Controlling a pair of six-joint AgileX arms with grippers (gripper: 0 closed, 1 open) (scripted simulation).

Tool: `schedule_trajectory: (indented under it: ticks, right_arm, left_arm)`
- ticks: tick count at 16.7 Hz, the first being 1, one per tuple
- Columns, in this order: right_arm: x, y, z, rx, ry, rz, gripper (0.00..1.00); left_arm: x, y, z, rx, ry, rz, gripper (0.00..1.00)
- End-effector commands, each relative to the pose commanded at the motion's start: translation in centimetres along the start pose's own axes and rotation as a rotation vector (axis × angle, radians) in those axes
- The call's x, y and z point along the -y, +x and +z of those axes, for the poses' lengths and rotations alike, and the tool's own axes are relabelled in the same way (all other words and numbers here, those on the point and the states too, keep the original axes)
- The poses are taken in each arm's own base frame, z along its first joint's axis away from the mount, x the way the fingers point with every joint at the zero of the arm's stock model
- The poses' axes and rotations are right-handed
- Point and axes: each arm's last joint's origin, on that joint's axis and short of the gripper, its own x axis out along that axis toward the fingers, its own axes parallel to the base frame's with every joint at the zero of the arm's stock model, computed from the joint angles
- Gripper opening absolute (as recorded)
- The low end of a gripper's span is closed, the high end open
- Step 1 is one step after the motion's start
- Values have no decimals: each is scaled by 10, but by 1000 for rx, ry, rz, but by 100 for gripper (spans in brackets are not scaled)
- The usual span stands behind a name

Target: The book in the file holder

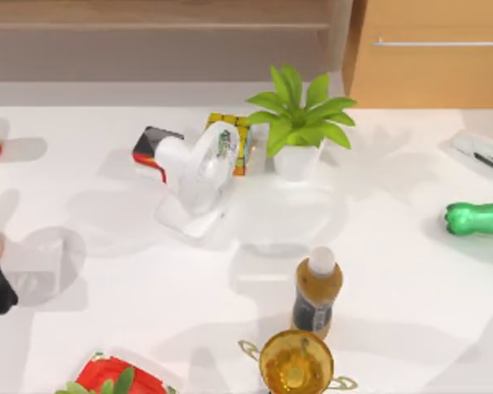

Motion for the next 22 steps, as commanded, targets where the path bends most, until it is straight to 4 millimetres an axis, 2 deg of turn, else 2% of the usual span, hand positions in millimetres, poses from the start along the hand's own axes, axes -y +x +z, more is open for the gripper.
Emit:
schedule_trajectory:
  ticks: [3, 16, 22]
  right_arm:
    - [0, 0, 0, 0, 0, 0, 0]
    - [0, 0, 0, 0, 0, 0, 98]
    - [0, 0, 0, 0, 0, 0, 100]
  left_arm:
    - [0, 0, 0, 0, 0, 0, 100]
    - [0, 0, 0, 0, 0, 0, 100]
    - [0, 0, 0, 0, 0, 0, 100]
